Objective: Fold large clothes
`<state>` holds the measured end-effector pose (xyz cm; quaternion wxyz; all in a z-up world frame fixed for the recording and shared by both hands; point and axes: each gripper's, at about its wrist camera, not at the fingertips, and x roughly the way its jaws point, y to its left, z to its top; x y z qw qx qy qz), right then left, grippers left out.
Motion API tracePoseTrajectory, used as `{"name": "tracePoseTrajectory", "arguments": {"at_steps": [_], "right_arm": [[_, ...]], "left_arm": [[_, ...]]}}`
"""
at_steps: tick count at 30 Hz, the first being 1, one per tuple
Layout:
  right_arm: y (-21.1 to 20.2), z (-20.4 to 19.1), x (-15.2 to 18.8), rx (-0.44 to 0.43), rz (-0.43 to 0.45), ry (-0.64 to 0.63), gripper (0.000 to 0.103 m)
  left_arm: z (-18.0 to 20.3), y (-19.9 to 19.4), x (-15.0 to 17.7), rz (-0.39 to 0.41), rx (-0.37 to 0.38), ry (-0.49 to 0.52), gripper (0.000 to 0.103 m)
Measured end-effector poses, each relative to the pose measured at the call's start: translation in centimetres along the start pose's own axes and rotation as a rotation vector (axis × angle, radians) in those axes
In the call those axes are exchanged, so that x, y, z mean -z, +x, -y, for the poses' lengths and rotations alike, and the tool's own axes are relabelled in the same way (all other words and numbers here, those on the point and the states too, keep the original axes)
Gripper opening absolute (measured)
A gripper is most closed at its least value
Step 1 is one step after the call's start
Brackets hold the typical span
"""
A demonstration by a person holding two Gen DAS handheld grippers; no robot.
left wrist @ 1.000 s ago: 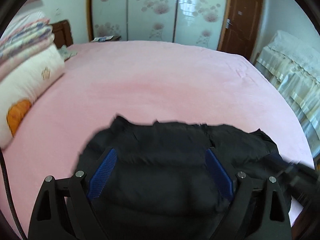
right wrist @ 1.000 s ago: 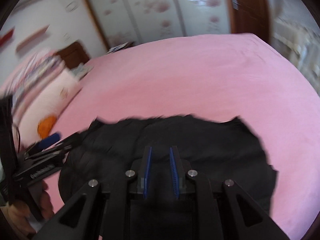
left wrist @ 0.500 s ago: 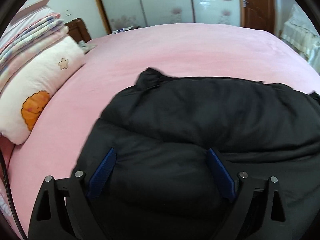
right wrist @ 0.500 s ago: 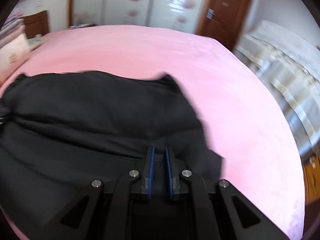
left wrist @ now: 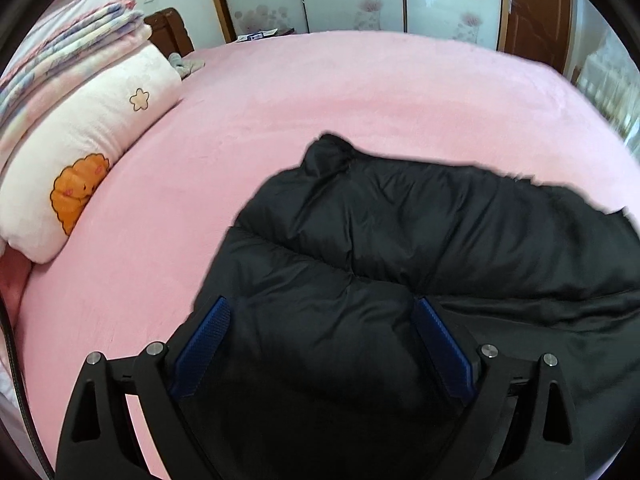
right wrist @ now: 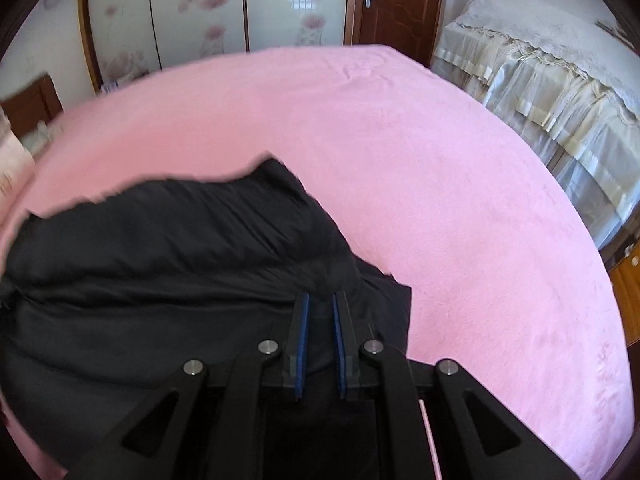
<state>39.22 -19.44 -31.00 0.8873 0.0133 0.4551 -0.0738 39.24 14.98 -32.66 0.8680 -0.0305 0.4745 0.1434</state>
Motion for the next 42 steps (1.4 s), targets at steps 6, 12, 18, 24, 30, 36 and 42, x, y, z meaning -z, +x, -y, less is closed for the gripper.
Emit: {"name": "tracePoseTrajectory", "arguments": {"at_steps": [6,12,18,24,30,36,42], "right_arm": [[-6.1,-2.2,-1.0,-0.155,0.098,0.002,0.013],[-9.3,-5.7,-0.8,-0.26,0.154,-0.034,0.013],[-10.0,-9.3,-0.2,-0.317,0.167,-0.112,0.013],[-10.0,-12.0,1.4,-0.338,0.158,-0.151,0.013],[-8.7,-13.6,2.8,-0.358,0.12,-0.167,0.013],[-7.9,-15.0,4.1,-0.366,0.118,-0.19,0.013],[-7.4,-15.9,4.6,-0.374,0.114,-0.185,0.013]], "left_arm": [[-3.8,-5.8,0.6,-0.013,0.144,-0.143,0.094],[-7.8,-8.2,4.0,-0.084,0.28,-0.31,0.094],[-9.8,-5.8,9.7,-0.22,0.406,-0.492,0.094],[-11.2,-1.6,14.4,-0.244,0.555,-0.698,0.094],[-11.6,3.2,17.0,-0.23,0.725,-0.872,0.094],[-10.8,5.4,17.5,-0.172,0.838,-0.917,0.094],[-10.1,6.1,16.9,-0.163,0.868,-0.88,0.094]]}}
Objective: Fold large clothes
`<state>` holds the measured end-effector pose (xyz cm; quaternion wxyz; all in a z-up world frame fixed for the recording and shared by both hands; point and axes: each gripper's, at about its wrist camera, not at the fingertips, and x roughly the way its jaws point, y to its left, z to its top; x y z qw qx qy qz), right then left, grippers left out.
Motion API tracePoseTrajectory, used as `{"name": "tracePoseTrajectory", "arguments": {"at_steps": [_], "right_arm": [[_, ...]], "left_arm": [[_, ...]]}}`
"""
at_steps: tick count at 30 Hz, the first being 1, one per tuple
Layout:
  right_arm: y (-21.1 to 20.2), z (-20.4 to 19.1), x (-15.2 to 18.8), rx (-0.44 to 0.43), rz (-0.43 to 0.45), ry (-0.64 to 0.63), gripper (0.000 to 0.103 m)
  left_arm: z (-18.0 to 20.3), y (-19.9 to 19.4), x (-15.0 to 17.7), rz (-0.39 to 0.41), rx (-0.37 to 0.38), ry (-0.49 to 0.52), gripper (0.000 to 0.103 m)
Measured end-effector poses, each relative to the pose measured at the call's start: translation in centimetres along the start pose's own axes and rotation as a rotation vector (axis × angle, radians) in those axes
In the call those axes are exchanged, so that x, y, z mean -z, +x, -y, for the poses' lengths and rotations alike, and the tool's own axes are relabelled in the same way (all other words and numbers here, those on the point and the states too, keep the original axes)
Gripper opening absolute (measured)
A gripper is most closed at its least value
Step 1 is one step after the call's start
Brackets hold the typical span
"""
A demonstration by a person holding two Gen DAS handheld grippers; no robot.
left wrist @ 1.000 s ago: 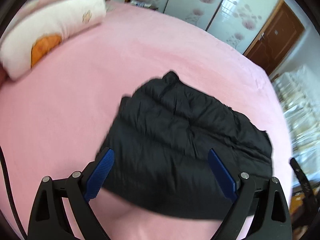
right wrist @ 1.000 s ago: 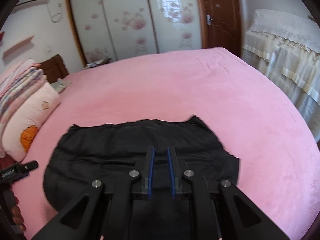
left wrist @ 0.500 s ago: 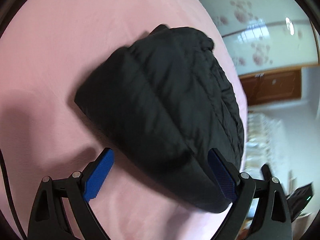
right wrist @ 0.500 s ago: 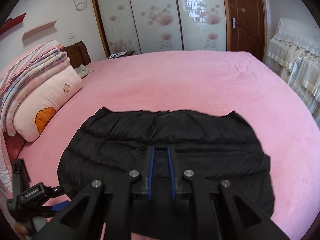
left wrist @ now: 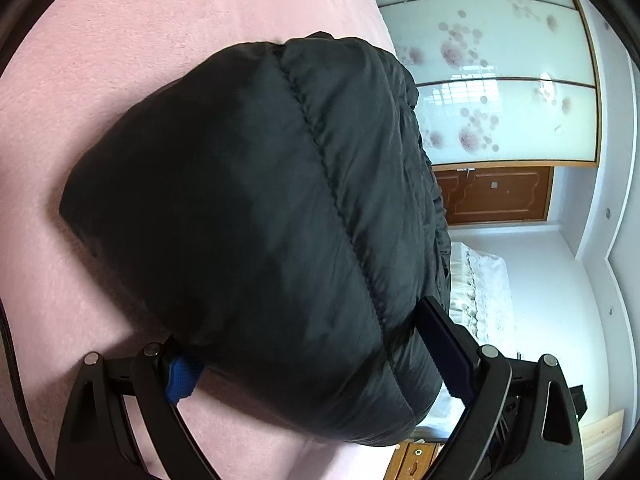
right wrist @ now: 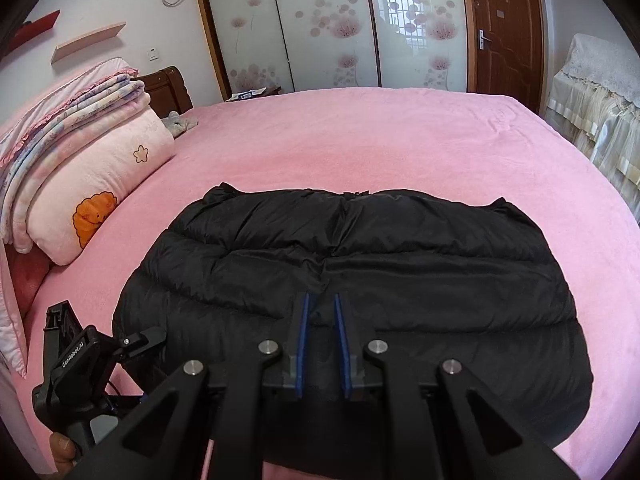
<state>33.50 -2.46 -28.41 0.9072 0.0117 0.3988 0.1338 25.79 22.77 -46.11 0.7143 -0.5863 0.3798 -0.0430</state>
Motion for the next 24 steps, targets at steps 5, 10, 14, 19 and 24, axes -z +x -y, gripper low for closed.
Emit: {"name": "tracePoseTrajectory", "arguments": {"at_steps": [5,10,14,19,24], "right_arm": [[0.7,-0.4,-0.1,0.002,0.003,-0.001,0.013],[1.3,0.0,-0.2,-0.018,-0.015,0.031,0.013],[1.6,0.0,-0.3,-0.011,-0.024,0.014,0.013],[2.0,-0.2,-0.4,-0.008,-0.042,-0.006,0.013],[2.2,-0.5,-0.2,-0.015,-0.052,-0.005,0.013]], "left_arm": [[0.4,0.4,-0.7,-0.007,0.001,0.018,0.094],[0.7,1.7,-0.4,0.008,0.002,0.023,0.097],[0.9,2.5,-0.4,0.027,0.006,0.021,0.099],[1.0,2.6,0.0,0.05,-0.001,0.007,0.099],[1.4,3.0,0.2,0.06,-0.026,-0.02,0.099]]}}
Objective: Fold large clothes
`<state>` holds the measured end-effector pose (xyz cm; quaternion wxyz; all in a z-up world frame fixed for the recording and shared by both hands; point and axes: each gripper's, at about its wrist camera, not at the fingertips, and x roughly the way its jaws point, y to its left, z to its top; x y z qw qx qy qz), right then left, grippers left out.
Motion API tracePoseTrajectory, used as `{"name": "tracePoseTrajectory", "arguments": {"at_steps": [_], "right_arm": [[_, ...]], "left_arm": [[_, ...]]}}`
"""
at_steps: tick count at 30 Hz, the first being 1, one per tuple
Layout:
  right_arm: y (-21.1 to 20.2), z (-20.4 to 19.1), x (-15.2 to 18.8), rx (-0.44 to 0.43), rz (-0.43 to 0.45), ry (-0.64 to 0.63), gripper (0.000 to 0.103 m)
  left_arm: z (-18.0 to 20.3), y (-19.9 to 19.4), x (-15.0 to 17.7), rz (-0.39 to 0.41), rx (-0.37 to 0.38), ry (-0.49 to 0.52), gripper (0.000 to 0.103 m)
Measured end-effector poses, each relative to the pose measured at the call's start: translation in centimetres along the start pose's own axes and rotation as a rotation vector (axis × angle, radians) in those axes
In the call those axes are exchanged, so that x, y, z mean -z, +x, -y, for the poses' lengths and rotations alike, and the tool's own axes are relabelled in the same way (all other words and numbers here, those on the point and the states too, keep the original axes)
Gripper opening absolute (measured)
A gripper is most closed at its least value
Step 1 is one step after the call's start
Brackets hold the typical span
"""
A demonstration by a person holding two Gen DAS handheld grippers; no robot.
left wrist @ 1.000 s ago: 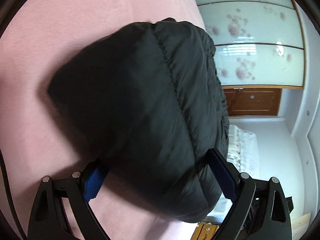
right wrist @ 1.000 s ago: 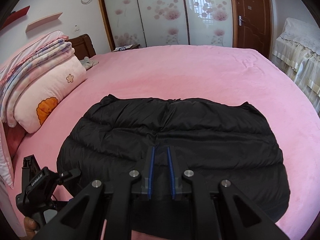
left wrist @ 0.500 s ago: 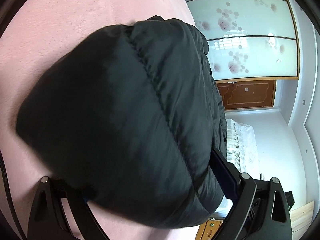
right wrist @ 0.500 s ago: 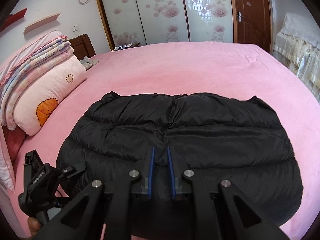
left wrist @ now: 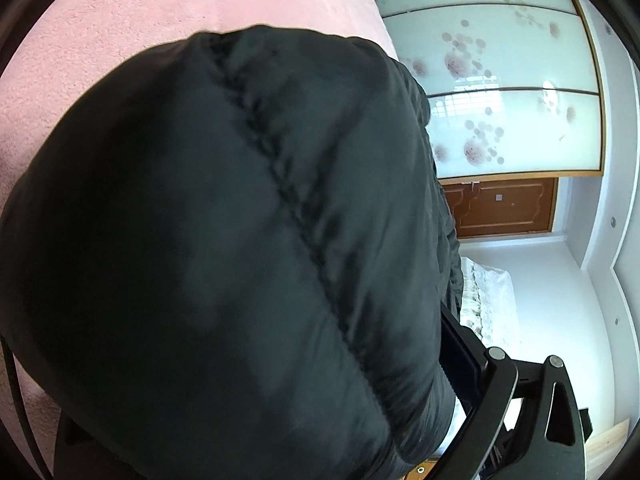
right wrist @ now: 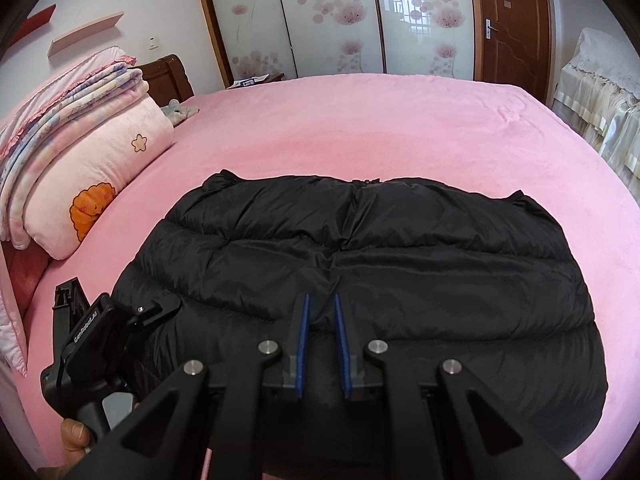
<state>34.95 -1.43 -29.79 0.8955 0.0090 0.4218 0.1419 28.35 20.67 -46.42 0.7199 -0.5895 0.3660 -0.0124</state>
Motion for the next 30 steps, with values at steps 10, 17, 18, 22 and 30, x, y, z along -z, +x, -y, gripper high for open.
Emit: {"name": "tracePoseTrajectory", "arguments": {"at_steps": [10,17,18,22,30], "right_arm": [[-0.1,-0.9,0.0,-0.013,0.015,-0.006,0.013],[1.6,-0.3,0.4,0.013,-0.003,0.0,0.013],[2.2,-0.2,0.7,0.021,-0.013,-0.005,0.013],[4.0,0.2,1.6,0.044,-0.047,-0.019,0.012],[6.1,2.0,2.7,0.025,-0.098,0.033,0.009]], "left_arm": [[2.8,0.6,0.9,-0.039,-0.085,0.078,0.041],[6.3,0.5,2.4,-0.037,-0.183,0.167,0.029],[6.8,0.5,2.7,-0.033,-0.198,0.185,0.028],[9.4,0.4,4.1,-0.013,-0.236,0.262,0.025],[16.8,0.7,9.0,0.051,-0.29,0.557,0.021]]}}
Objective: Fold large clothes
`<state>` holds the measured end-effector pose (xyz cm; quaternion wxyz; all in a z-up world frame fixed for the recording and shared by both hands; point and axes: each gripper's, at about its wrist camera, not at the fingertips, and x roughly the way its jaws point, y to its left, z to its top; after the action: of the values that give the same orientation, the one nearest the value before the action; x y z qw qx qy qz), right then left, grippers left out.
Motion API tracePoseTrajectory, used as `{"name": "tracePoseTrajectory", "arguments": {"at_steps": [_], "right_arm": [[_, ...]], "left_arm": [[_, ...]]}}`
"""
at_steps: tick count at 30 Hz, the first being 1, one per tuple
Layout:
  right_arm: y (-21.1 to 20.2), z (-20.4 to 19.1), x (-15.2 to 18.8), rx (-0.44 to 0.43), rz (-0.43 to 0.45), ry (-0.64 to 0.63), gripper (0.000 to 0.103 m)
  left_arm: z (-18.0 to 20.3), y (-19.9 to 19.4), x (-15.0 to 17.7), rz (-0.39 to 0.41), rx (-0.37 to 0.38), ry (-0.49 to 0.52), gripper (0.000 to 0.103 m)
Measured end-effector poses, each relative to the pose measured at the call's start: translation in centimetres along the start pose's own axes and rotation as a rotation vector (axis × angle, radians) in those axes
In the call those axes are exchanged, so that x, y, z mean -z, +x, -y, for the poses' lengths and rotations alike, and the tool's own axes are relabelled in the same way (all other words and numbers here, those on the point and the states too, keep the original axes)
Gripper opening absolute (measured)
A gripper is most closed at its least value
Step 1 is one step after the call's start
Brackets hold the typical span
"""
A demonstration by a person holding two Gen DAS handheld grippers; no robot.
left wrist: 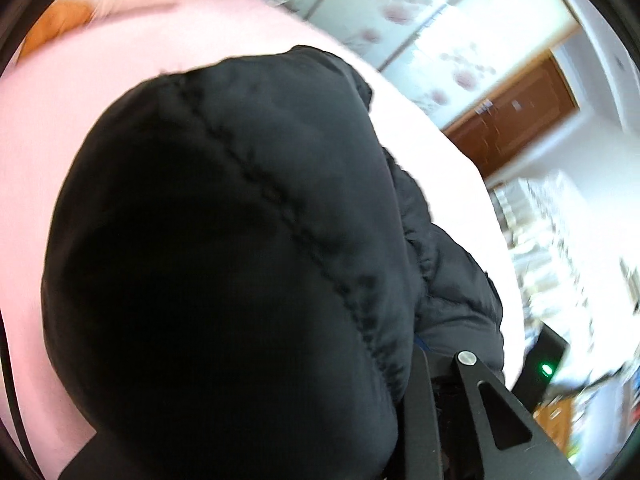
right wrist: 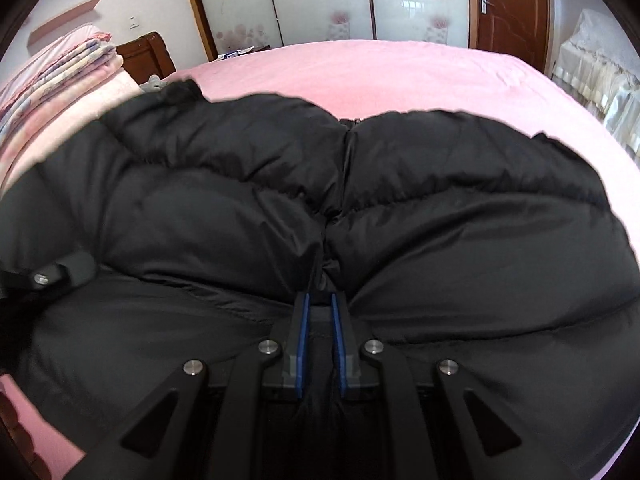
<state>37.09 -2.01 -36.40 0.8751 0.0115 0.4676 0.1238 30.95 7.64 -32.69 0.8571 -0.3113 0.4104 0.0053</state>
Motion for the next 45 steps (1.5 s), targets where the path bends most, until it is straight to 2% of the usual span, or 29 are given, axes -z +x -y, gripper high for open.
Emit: {"name": "tracePoseTrajectory", "arguments": {"at_steps": [6,10,14,19,22,26,30,32,34,37,39,43,45], "right_arm": [[0.7,2.0,0.9,-0.073,-0.006,0.05,0.009],[0.9,3.0,1.1,-0.133,-0.026,0.064,0.008],[1.3,4.6,1.2,-0.234,-0.068,0.123,0.006],[0.3,6.6,0.8,-0.326,-0.139,0.168,0.006],[-2.6,8.0,0.5,-0.318,-0.123,0.159,0.006],[-8.0,11.5,0.5,-0.253,-0.01,0.173,0.006],[-11.4,16.3,0.7,-0.039,0.091,0.192,0.006],[-11.0,18.9,0.7,0.015,0.068,0.232,0.006],[-9.7,21.1,1.6,-0.004,0.022,0.294,0.006],[-7.5,22.0,2.7,-0.073,-0.023,0.314,0.006],[-6.7,22.5,2.9,-0.119,-0.032,0.315,0.006],[-7.8,25.6,2.6,-0.183,-0.025,0.381,0.006],[-9.3,27.8,2.4,-0.175,-0.007,0.413,0.006]], "left_arm": [[8.1,-0.7,2.2,0.036,-0.058,0.288,0.021],[11.4,-0.5,3.1,0.05,-0.104,0.404,0.021],[14.8,0.1,4.4,0.046,-0.141,0.478,0.021],[19.4,1.3,6.3,0.063,-0.248,0.643,0.021],[21.3,2.1,7.1,0.046,-0.297,0.697,0.022],[23.3,3.1,8.0,0.03,-0.342,0.754,0.022],[25.9,4.2,9.6,0.023,-0.391,0.828,0.023],[27.1,4.8,10.5,0.021,-0.422,0.87,0.025],[28.1,5.5,11.4,0.019,-0.445,0.908,0.027],[29.8,7.0,13.5,0.01,-0.499,0.998,0.032],[30.5,8.2,14.9,-0.007,-0.532,1.069,0.04],[31.6,10.5,18.2,-0.024,-0.582,1.208,0.057],[31.9,11.5,19.5,-0.019,-0.593,1.256,0.064]]}}
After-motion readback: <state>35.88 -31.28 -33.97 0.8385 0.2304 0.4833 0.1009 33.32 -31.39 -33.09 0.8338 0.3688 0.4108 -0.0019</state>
